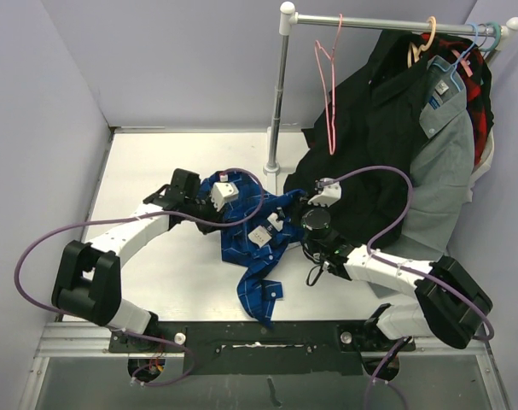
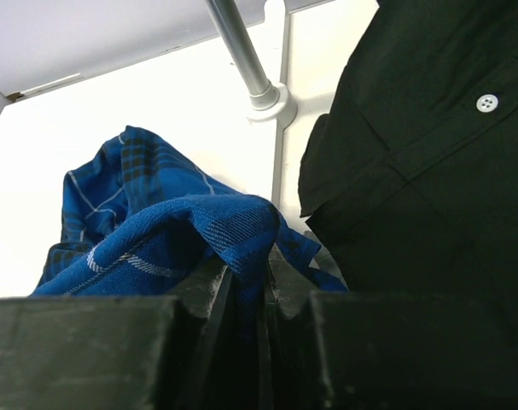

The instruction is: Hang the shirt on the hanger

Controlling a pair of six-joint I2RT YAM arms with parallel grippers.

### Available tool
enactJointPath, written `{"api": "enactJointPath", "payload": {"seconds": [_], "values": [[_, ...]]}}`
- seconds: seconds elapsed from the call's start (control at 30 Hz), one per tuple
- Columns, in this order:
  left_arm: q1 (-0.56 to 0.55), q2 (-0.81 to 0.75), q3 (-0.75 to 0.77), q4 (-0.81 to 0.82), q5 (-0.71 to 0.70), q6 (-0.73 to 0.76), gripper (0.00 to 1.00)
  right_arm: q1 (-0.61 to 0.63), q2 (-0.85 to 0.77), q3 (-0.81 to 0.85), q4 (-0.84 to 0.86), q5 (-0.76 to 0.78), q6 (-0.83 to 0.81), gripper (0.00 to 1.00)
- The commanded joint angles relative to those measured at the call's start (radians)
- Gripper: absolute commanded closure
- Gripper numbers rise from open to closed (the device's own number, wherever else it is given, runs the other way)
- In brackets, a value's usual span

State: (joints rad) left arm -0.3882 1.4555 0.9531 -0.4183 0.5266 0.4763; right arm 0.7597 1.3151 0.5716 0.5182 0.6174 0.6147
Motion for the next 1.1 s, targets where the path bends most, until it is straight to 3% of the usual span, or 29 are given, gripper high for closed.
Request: {"api": "enactJointPath", "payload": {"seconds": [0.0,0.23,0.4,0.7,0.87,1.07], "values": [[0.018,0.071,0.080,0.046,0.099,-0.001,0.99,-0.007,-0.042,-0.011,0.054,-0.014,0.023,1.00],[0.046,0.103,0.121,0.048,0.236,-0.034,1.00,-0.010,-0.058,-0.008,0.056,-0.040,0.045,1.00],[0.091,0.038,0.134,0.014,0.236,-0.019,1.00,-0.013,-0.082,0.013,0.032,-0.039,0.023,1.00],[0.415,-0.109,0.295,-0.204,0.381,0.044,1.00,-0.018,-0.158,0.124,-0.045,-0.116,0.034,1.00],[0.482,-0.135,0.445,-0.323,0.406,0.033,1.00,-0.004,-0.120,0.212,-0.006,-0.160,0.090,1.00],[0.501,-0.096,0.730,-0.444,0.390,0.000,1.00,0.072,-0.013,0.446,0.014,-0.195,-0.033,1.00]]}}
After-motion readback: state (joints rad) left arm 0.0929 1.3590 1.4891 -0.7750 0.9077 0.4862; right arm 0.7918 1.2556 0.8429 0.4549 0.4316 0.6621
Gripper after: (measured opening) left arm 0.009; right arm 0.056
